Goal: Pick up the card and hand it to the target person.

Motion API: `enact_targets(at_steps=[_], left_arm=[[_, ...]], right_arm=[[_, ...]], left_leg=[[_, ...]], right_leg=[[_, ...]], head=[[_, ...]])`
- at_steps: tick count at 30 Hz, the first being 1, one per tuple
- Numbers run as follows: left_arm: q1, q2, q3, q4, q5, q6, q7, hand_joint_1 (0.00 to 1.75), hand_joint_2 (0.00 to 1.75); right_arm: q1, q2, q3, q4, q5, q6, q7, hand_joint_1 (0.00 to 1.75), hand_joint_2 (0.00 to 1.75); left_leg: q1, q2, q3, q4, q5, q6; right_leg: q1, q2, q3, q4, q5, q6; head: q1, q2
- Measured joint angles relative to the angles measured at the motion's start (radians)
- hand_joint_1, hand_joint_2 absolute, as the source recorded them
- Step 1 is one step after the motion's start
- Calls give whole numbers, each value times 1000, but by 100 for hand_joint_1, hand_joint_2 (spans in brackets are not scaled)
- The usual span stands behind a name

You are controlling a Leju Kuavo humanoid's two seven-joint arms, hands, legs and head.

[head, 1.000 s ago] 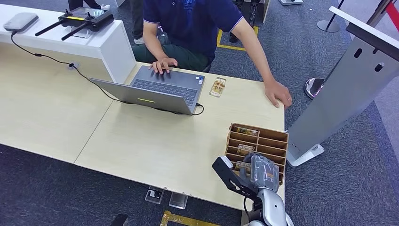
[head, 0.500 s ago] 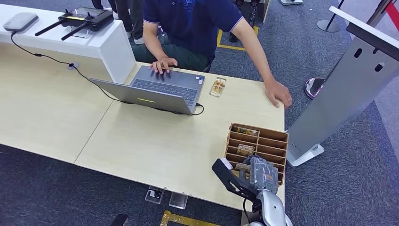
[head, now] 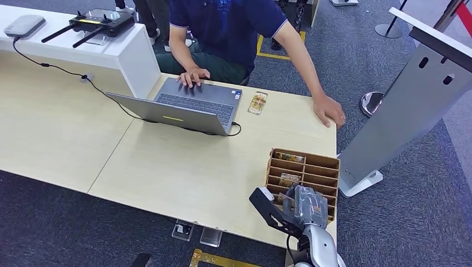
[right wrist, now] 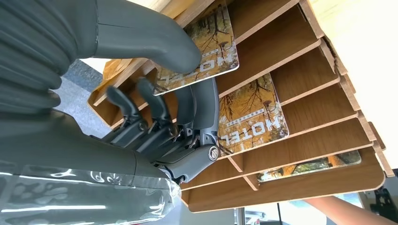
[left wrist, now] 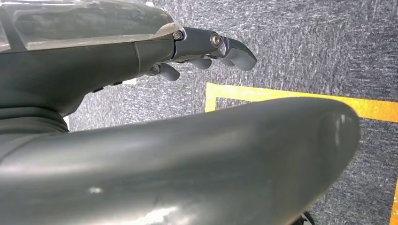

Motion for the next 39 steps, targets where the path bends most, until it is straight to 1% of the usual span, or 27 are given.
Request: enact_targets(at_steps=[3,8,12,17,24,29,31,33,37,39], left_arm=[[0,0,0,0,-1,7,1,0,175],[0,0,0,0,-3,28,-2,0,175],[0,0,0,0,6,22,-14,0,175],[1,0,0,0,13,18,-24,0,175],[2,0,0,0,5,8,-37,0,175],[1,0,0,0,-14,0,-38,0,175],[0,0,-1,0,-27,-2,-38,0,175],[-3,0,-3,0,-40,-6,-34,0,175],[-19,-3,-13,0,-62,-11,-13,0,175],[-28,-6,-20,0,-67,-11,-2,0,175]], right_arm=[[0,0,1,-1,-3,-1,-1,175,175],[0,0,2,-3,-8,-7,-10,175,175],[0,-1,3,-11,-8,-35,-41,175,175],[-16,-4,1,-76,-11,-58,-80,175,175],[-91,-15,-8,-207,-29,-76,-103,175,175],[-164,-13,-5,-226,-35,-113,-132,175,175],[-205,-5,-2,-200,-26,-151,-158,175,175],[-257,13,2,-139,-11,-214,-201,175,175],[-379,68,12,51,23,-403,-306,175,175],[-438,101,17,160,33,-484,-345,175,175]], left_leg=[[0,0,0,0,0,0],[0,0,0,0,0,0],[0,0,0,0,0,0],[0,0,0,0,0,0],[0,0,0,0,0,0],[0,0,0,0,0,0],[0,0,-1,0,0,0],[0,0,-1,0,0,0],[0,-1,-1,0,2,0],[0,-1,-1,0,2,0]], right_leg=[[0,0,0,0,0,0],[0,0,0,0,0,0],[0,0,0,0,0,0],[0,0,0,0,0,0],[0,0,0,0,0,0],[0,0,0,0,0,0],[0,0,0,0,0,0],[0,0,0,1,0,0],[0,-1,0,1,1,-1],[0,-1,0,2,1,-1]], head=[[0,0],[0,0],[0,0],[0,0],[0,0],[0,0],[0,0],[0,0],[-1,0],[-2,0]])
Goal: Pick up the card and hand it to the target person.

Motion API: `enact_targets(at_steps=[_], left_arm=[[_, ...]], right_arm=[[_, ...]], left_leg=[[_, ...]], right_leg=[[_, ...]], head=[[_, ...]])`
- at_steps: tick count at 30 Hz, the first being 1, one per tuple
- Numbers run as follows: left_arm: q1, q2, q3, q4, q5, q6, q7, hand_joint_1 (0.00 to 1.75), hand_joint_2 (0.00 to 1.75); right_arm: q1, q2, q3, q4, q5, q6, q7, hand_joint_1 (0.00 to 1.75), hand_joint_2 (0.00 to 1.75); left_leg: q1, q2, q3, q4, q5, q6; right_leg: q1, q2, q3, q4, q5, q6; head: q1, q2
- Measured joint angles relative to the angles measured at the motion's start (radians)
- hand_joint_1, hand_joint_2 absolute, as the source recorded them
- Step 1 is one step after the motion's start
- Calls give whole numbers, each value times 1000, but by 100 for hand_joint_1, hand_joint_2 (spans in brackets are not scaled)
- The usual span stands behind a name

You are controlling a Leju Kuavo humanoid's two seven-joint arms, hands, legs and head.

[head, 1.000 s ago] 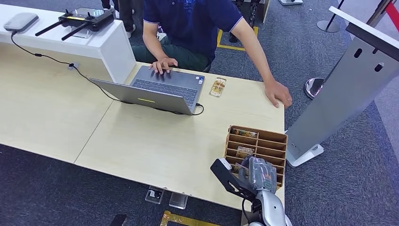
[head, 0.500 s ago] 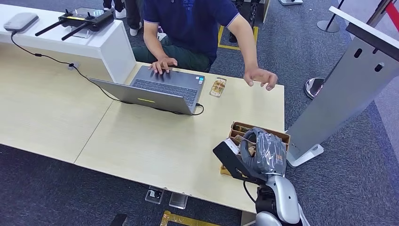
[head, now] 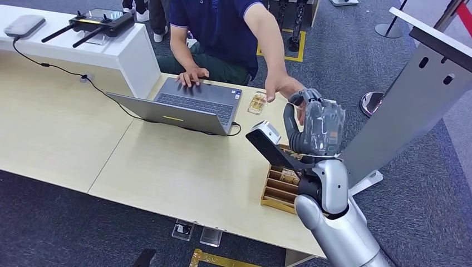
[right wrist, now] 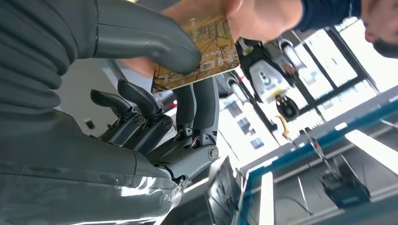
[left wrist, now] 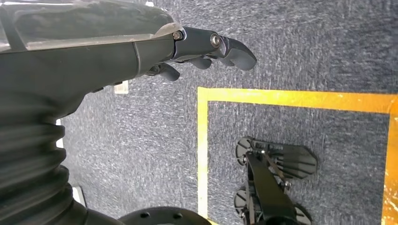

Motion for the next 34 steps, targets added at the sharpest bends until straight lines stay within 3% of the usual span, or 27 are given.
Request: enact_targets(at_steps=[5,6,9,10,13,17,27,34], left_arm=[[-11,-4,-10,0,-8,0,16,0,175],[-12,-4,-13,0,-9,0,18,0,131],[-13,-4,-19,0,-9,0,20,0,131],[-13,-4,-20,0,-10,-1,21,0,175],[-14,-4,-27,0,-11,0,20,0,175],[-14,-4,-31,0,-6,-1,11,0,0],[-13,-4,-32,0,7,1,3,0,0],[-1,-2,-32,0,28,3,-17,0,0]], right_arm=[[-112,76,6,226,29,-85,-31,175,175],[-128,89,8,261,34,-88,-29,131,175],[-165,123,12,358,45,-90,-23,0,175],[-173,133,13,385,47,-90,-23,0,175],[-197,161,14,458,48,-93,-29,0,175],[-212,189,16,526,46,-95,-34,0,175],[-224,212,11,617,-21,-123,-81,0,175],[-215,201,-47,602,-374,-41,-296,0,175]], left_leg=[[0,0,0,0,0,0],[0,0,0,0,0,0],[0,0,0,0,0,0],[0,0,0,0,0,0],[0,0,0,0,0,0],[0,0,0,0,0,0],[0,0,0,0,0,0],[0,0,1,0,0,0]], right_leg=[[0,0,0,0,0,0],[0,0,-1,0,0,0],[0,0,-1,0,0,0],[0,0,-1,0,0,0],[0,0,-1,0,0,0],[0,0,-1,0,0,0],[0,0,-1,0,0,0],[0,1,-1,0,0,0]], head=[[0,0],[0,0],[0,0],[0,0],[0,0],[0,0],[0,0],[0,0]])
